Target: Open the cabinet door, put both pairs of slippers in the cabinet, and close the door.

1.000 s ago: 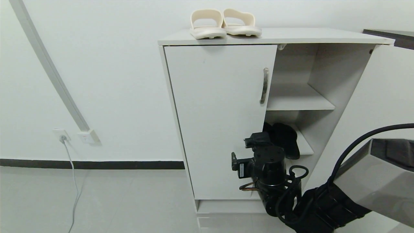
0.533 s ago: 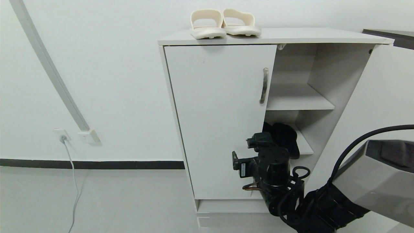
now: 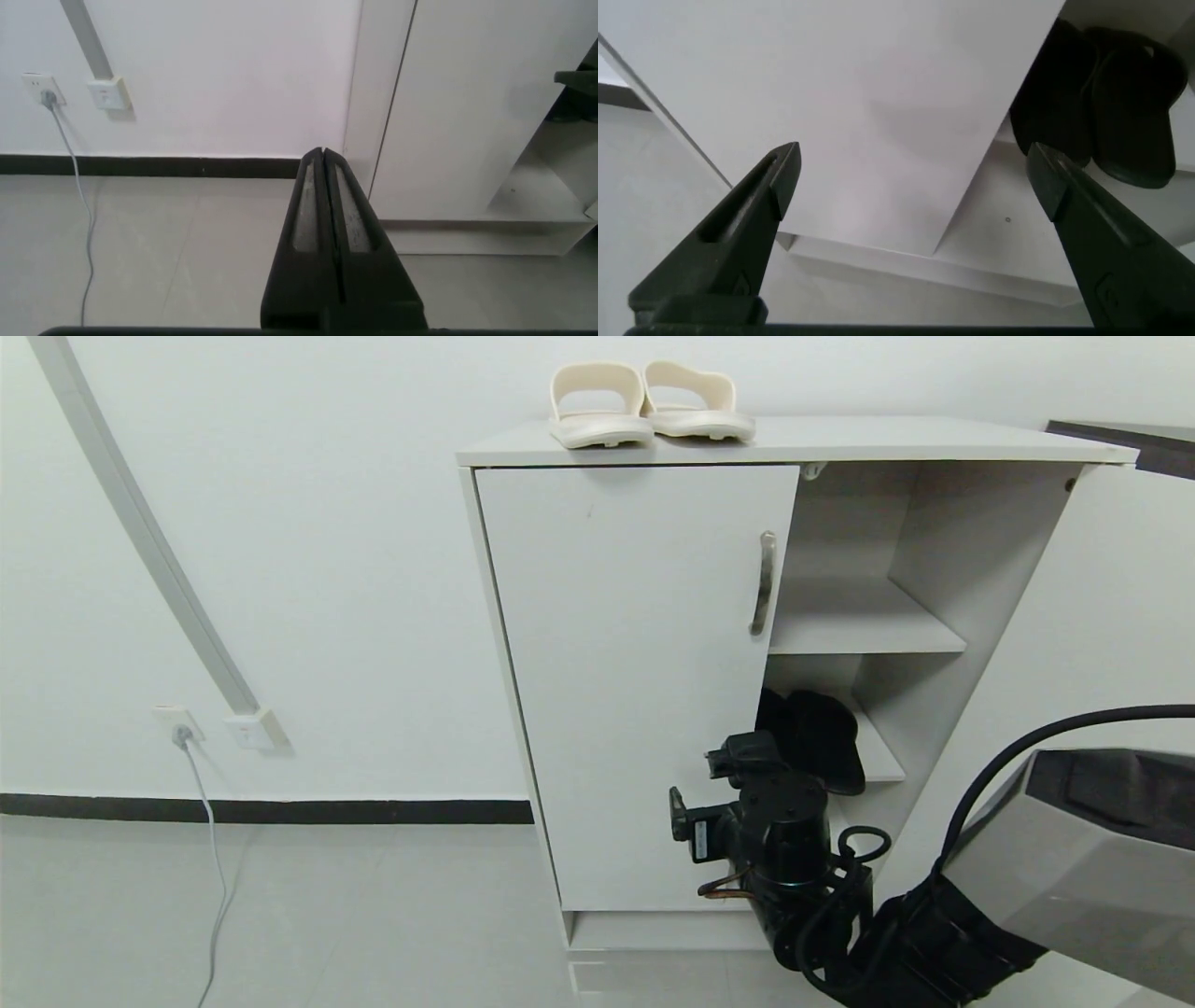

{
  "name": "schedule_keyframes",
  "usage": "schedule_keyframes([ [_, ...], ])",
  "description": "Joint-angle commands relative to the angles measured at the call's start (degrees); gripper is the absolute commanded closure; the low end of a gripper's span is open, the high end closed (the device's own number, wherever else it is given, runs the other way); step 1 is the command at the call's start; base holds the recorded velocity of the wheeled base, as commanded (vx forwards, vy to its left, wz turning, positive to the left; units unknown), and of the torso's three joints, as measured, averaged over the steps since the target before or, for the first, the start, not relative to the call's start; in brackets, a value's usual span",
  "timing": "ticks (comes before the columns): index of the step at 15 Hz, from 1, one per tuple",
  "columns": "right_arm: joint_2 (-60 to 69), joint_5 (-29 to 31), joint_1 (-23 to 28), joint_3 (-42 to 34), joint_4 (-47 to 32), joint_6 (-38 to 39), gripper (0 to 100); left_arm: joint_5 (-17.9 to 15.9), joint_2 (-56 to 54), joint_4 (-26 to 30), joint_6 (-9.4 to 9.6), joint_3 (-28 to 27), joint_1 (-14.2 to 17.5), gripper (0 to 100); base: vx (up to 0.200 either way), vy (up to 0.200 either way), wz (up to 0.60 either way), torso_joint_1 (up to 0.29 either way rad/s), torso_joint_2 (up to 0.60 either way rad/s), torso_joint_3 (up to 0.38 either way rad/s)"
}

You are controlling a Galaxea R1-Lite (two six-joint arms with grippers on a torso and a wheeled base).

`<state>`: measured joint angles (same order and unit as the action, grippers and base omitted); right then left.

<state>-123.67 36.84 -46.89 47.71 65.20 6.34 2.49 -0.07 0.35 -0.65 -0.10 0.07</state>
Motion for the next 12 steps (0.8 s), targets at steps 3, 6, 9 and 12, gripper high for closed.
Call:
schedule_keyframes([
  [3,-0.6,-0.19,-0.05,0.01,1.07,0.08,0,-0.03,0.07,0.0,0.12,-0.08,0.01,100,0.0,0.0,0.0,0.0,0.0,0.0],
  [6,-0.6,-0.37,-0.05,0.01,1.07,-0.01,0,-0.03,0.07,0.0,0.21,0.01,0.01,100,0.0,0.0,0.0,0.002,-0.12,-0.153],
  [9,-0.69,-0.45,-0.05,-0.08,0.99,-0.01,0,-0.03,0.07,0.0,0.21,0.01,0.01,100,0.0,0.0,0.0,0.028,-0.35,-0.357],
  [12,-0.69,-0.45,-0.14,-0.08,1.07,-0.63,0,-0.03,0.07,0.0,0.21,0.01,0.01,100,0.0,0.0,0.0,0.048,-0.48,-0.37],
])
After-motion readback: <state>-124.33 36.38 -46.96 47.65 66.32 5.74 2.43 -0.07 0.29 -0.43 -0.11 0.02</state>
